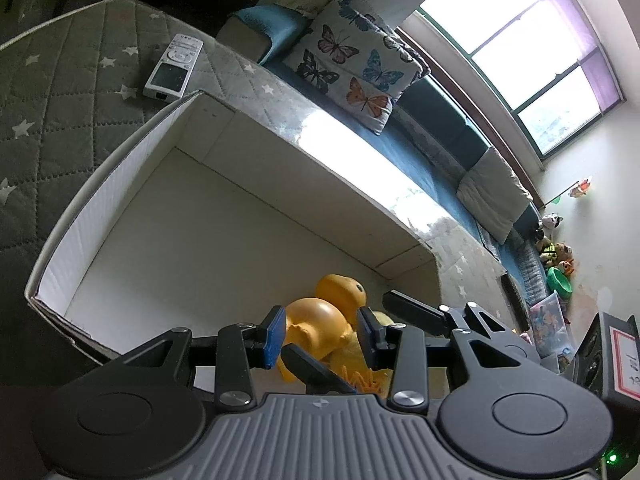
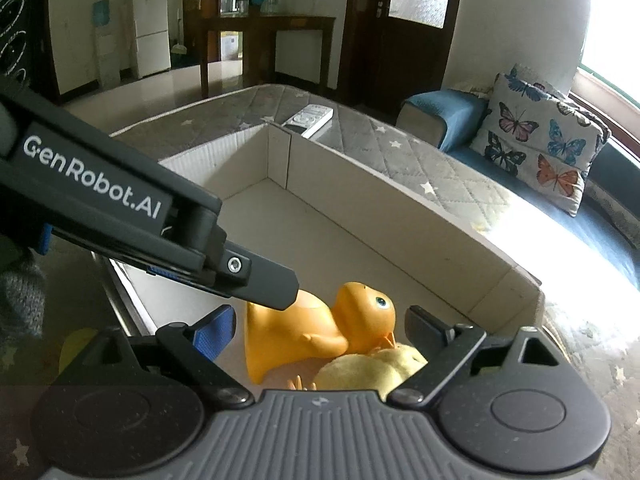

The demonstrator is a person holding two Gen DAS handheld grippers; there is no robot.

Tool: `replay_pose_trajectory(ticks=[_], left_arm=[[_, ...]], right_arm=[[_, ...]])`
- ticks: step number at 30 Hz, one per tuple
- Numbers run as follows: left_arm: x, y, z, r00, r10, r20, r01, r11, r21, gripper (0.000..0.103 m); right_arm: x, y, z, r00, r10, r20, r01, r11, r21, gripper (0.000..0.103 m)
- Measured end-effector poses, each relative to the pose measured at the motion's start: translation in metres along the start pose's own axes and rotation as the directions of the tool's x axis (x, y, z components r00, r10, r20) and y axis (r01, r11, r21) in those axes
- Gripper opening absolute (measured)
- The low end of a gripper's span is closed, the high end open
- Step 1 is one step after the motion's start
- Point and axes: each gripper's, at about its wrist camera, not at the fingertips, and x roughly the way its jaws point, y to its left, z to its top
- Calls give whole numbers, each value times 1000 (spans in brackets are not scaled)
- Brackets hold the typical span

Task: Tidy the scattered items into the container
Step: 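Lower the orange duck into the box and open the right gripper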

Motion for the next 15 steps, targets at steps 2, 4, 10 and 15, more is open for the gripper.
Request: replay_pose_trajectory(ticks=[2,4,10,15], left_arm=[[-4,-3,-2,1000,-5,5,5,1000,5,41],[-8,-5,-5,1000,-10,8,10,1000,12,41],[-23,-16,-15,999,-30,22,29,999,39,41],[-37,-28,-29,998,-47,32,45,996,72,41]], right_arm=[[-6,1,0,1000,-3,15,3,1000,2,93],[-13,2,-1,1000,-6,31,6,1000,3,94],[-38,8,-6,996,-27,81,27,1000,5,96],[-59,12,-14,992,-43,117,42,999,9,96]])
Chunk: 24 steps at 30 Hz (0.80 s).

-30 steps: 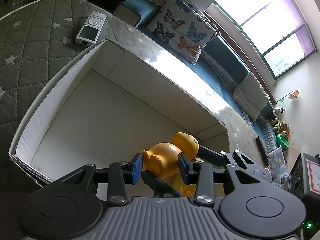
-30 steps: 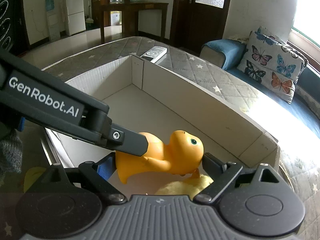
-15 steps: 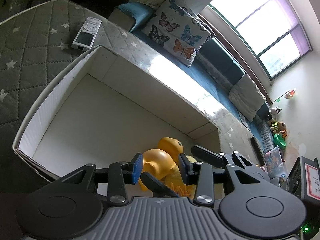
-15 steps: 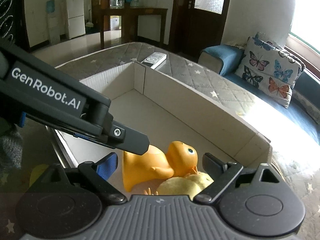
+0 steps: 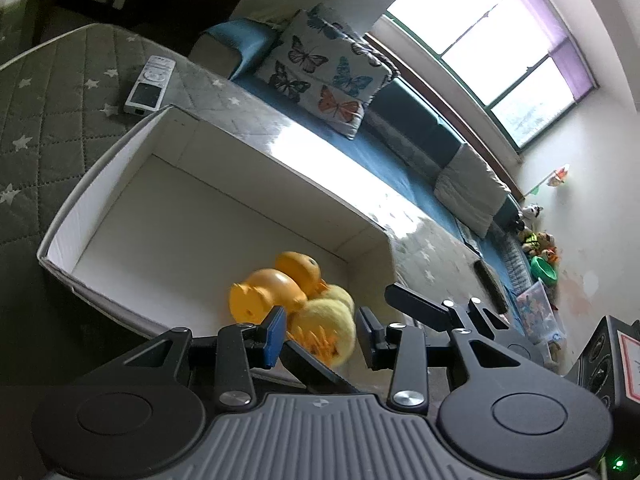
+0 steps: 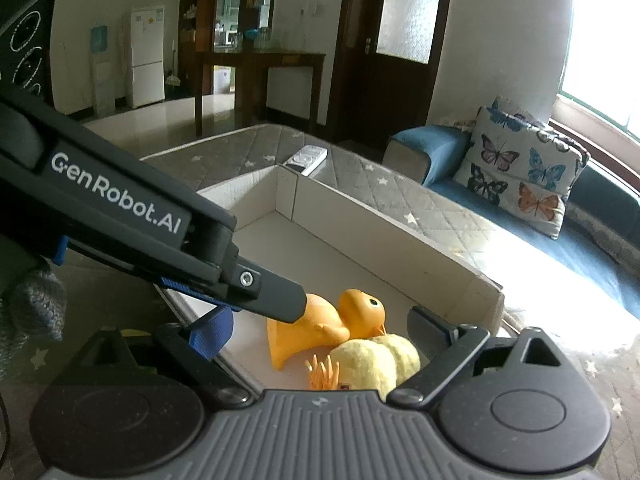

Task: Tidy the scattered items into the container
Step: 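Lower the orange duck into the box and open the right gripper, then move the right gripper to the remaining orange duck on the table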

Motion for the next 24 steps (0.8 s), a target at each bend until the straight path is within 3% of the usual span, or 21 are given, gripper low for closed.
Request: replay_pose_trajectory(ticks=[10,24], left_arm=[[-18,-19,-29,1000,-31,-2,31,998,46,41],[-17,-30,-71,996,-56,-69,61,995,74,41]], right_arm=[[-40,1,-22,999,-22,42,20,999,43,96],[-74,9,-73,996,-79,44,74,992,103,96]])
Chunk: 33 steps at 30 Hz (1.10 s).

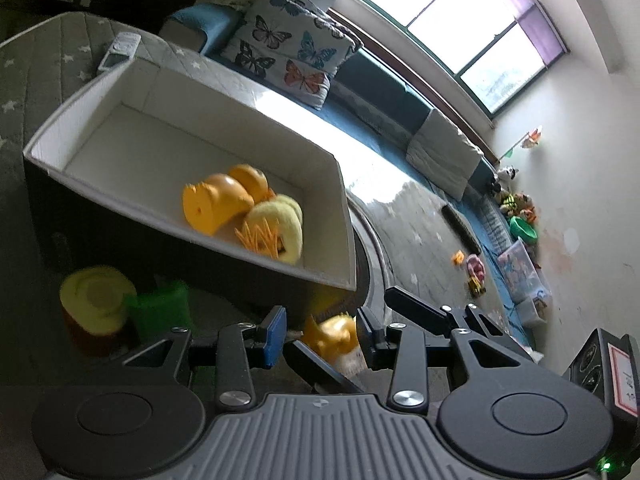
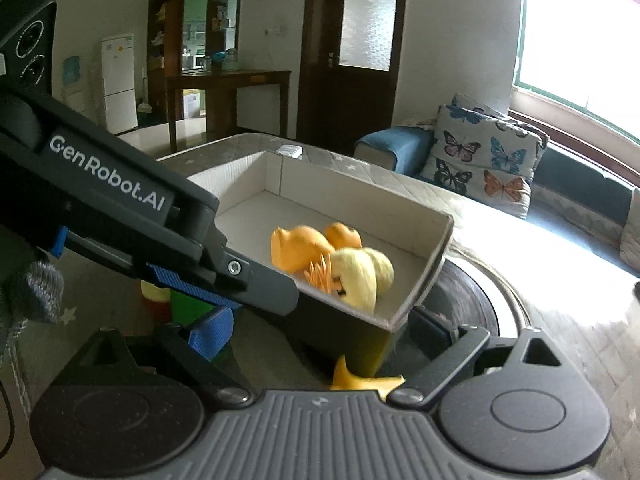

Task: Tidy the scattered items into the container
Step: 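Move the right gripper to the remaining orange duck on the table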

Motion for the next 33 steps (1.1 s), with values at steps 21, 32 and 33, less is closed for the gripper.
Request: replay_pose_trajectory(ticks=[21,32,33], left_arm=[[12,-8,-50,997,11,-78,-9,1000,27,41],[13,-17,-54,996,62,-60,-57,995,84,41],[13,-17,-54,996,67,-59,-62,994,88,41]], right_arm=[[-27,-1,-63,997,-61,-42,65,992,105,96],[-24,1,-68,996,-70,-56,76,990,120,96],[-24,0,-68,996,-68,-57,75,990,122,96]])
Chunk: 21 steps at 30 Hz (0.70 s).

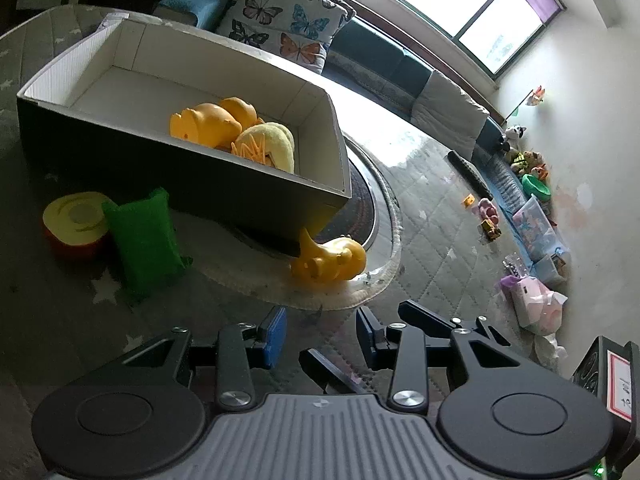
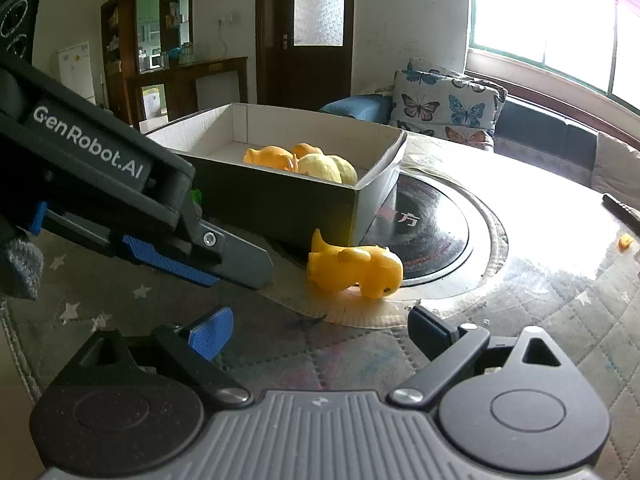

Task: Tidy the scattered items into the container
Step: 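Move the right gripper to the remaining orange duck on the table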

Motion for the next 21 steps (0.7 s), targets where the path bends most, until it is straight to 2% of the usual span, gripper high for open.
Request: replay_pose_trajectory(ticks=[13,21], left_arm=[[4,-6,2,999,46,21,-47,997,54,41],[7,-2,6,998,61,22,-62,997,53,41]], right_arm=[[8,-9,1,1000,-6,-4,6,1000,23,96],[12,-12,2,1000,-5,-7,5,1000,23,96]])
